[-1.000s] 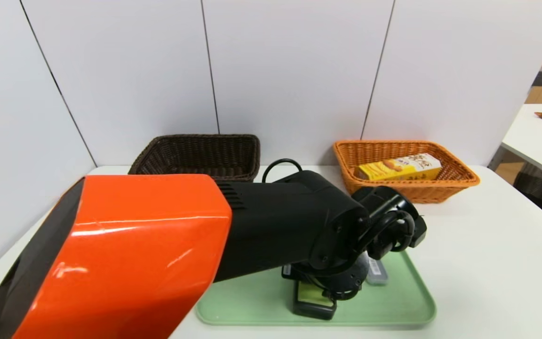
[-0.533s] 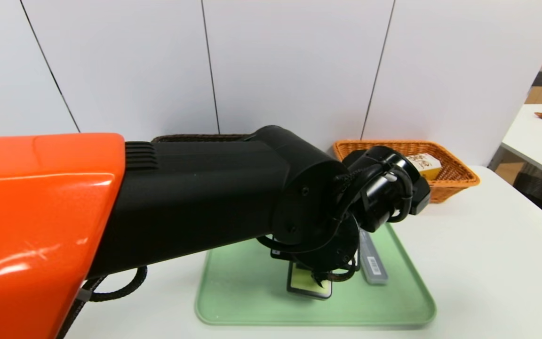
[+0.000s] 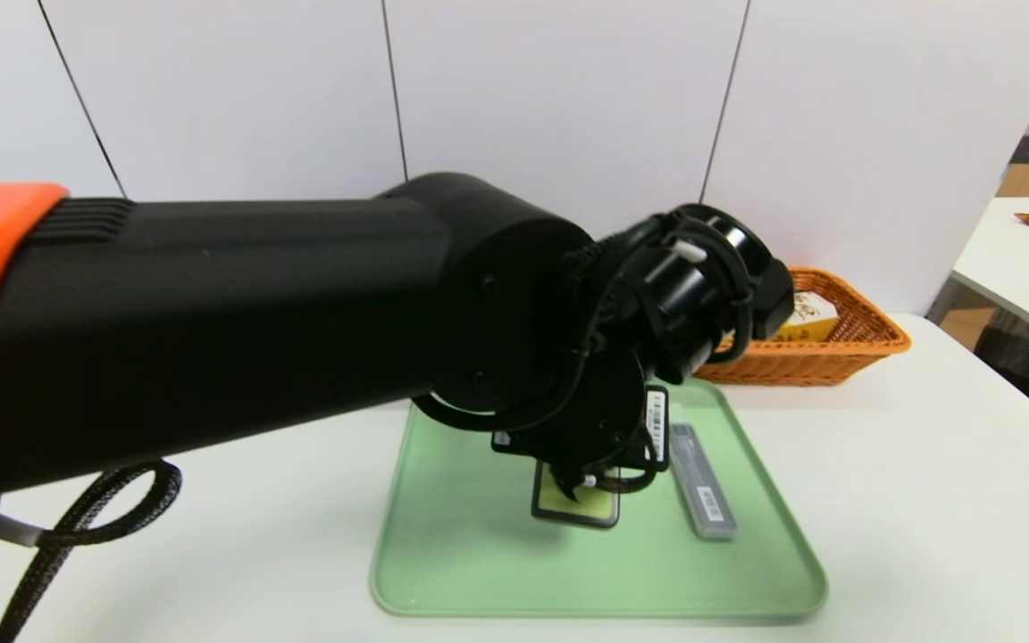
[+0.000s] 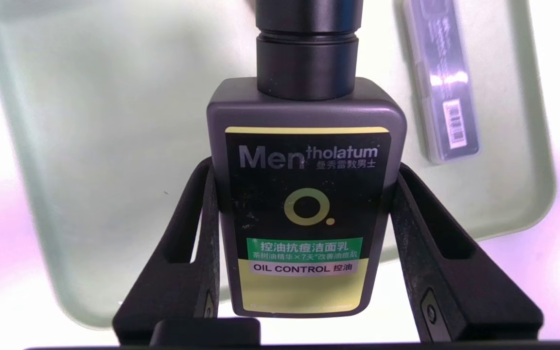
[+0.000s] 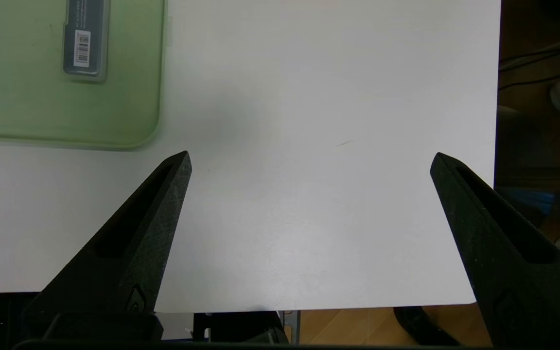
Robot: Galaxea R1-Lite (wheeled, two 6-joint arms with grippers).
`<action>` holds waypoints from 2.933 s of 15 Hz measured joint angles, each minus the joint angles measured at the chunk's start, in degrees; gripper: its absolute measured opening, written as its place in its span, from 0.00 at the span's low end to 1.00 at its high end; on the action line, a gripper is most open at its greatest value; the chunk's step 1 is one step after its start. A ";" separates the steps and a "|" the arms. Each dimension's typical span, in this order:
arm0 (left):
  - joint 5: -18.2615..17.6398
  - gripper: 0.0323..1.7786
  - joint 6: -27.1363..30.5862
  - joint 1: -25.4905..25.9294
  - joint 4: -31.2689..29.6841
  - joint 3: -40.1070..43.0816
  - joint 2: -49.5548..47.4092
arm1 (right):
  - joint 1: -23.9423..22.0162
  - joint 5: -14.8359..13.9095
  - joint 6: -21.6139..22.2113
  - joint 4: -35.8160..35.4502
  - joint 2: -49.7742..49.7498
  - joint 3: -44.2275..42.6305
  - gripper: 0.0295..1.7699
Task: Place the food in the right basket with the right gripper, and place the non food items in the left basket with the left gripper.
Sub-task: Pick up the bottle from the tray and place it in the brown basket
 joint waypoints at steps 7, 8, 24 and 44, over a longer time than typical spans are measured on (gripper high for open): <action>-0.20 0.56 7.19 13.18 -8.44 -0.09 -5.79 | -0.07 0.00 0.05 0.09 -0.96 0.44 0.96; -0.37 0.56 7.52 15.38 -9.39 -0.09 -6.14 | -0.07 0.00 0.07 0.11 -1.18 0.67 0.96; -4.00 0.56 11.91 39.58 -24.55 -0.06 2.10 | -1.04 -0.28 0.00 -2.61 -0.07 1.52 0.96; -4.13 0.84 11.93 44.30 -24.39 -0.05 6.78 | -3.05 -0.32 -0.04 -4.79 2.23 0.45 0.96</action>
